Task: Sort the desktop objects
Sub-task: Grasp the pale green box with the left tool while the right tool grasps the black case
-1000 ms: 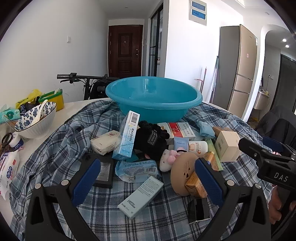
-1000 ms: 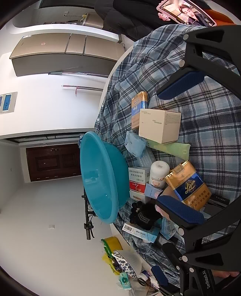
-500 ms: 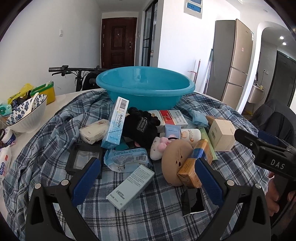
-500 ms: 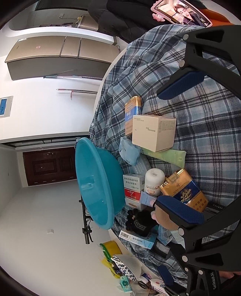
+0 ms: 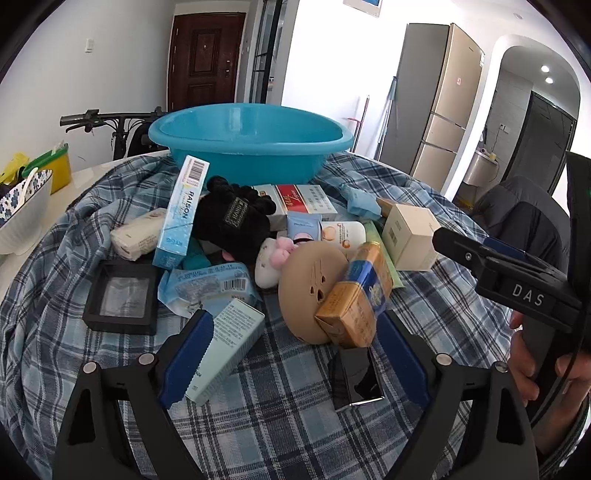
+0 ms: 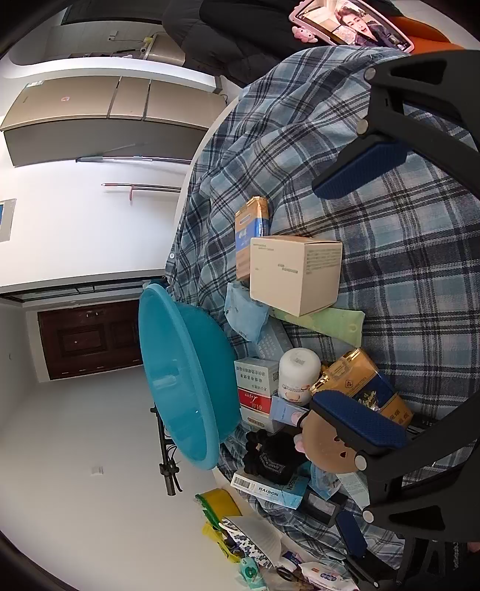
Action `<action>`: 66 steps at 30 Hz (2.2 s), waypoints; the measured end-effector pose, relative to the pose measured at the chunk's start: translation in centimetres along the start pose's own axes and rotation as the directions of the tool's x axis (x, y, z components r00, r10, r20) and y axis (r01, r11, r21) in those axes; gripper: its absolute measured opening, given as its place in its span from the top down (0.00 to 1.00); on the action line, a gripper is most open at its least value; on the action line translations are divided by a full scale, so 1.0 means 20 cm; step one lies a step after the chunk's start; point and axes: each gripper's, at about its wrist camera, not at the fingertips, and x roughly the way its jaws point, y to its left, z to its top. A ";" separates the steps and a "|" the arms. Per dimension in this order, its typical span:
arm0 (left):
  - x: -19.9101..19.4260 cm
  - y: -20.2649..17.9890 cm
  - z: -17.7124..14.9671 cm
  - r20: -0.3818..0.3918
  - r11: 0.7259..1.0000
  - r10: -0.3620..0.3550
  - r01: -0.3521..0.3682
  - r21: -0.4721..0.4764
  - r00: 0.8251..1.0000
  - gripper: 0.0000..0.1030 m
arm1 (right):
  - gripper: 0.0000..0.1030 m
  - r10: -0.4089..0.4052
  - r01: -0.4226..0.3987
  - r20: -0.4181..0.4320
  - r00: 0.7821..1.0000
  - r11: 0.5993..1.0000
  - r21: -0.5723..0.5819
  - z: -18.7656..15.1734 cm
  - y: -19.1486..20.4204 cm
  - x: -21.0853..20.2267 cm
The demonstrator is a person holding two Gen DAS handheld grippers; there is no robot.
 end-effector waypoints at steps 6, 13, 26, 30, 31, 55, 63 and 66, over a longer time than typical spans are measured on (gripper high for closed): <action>-0.01 0.08 -0.01 -0.010 0.997 0.070 -0.070 -0.019 0.997 0.11 | 0.00 0.000 0.000 -0.008 1.000 1.000 -0.007 -0.01 0.00 0.00; 0.10 0.20 -0.08 -0.118 0.993 0.089 -0.097 -0.063 0.989 0.12 | 0.00 0.012 -0.013 -0.020 1.000 1.000 -0.010 -0.02 0.03 0.02; 0.11 0.23 -0.13 -0.110 0.992 0.073 -0.084 -0.099 0.991 0.56 | 0.00 0.120 -0.126 -0.091 0.989 0.990 -0.056 -0.21 0.21 -0.03; 0.04 0.24 -0.14 -0.070 0.983 0.148 -0.155 -0.103 0.986 0.61 | 0.00 0.146 -0.155 -0.109 0.983 0.984 -0.082 -0.27 0.29 -0.04; 0.03 0.24 -0.14 -0.066 0.980 0.159 -0.166 -0.108 0.985 0.63 | 0.00 0.152 -0.163 -0.113 0.982 0.982 -0.097 -0.28 0.31 -0.04; 0.10 0.27 -0.15 -0.078 0.975 0.168 -0.177 -0.133 0.983 0.60 | 0.66 0.207 -0.241 -0.225 0.952 0.961 -0.138 -0.39 0.44 0.07; 0.08 0.27 -0.16 -0.083 0.970 0.186 -0.197 -0.145 0.979 0.68 | 0.72 0.219 -0.244 -0.219 0.951 0.966 -0.090 -0.35 0.35 0.09; 0.09 0.28 -0.16 -0.105 0.964 0.188 -0.204 -0.170 0.976 0.68 | 0.72 0.236 -0.255 -0.222 0.946 0.965 -0.060 -0.34 0.31 0.09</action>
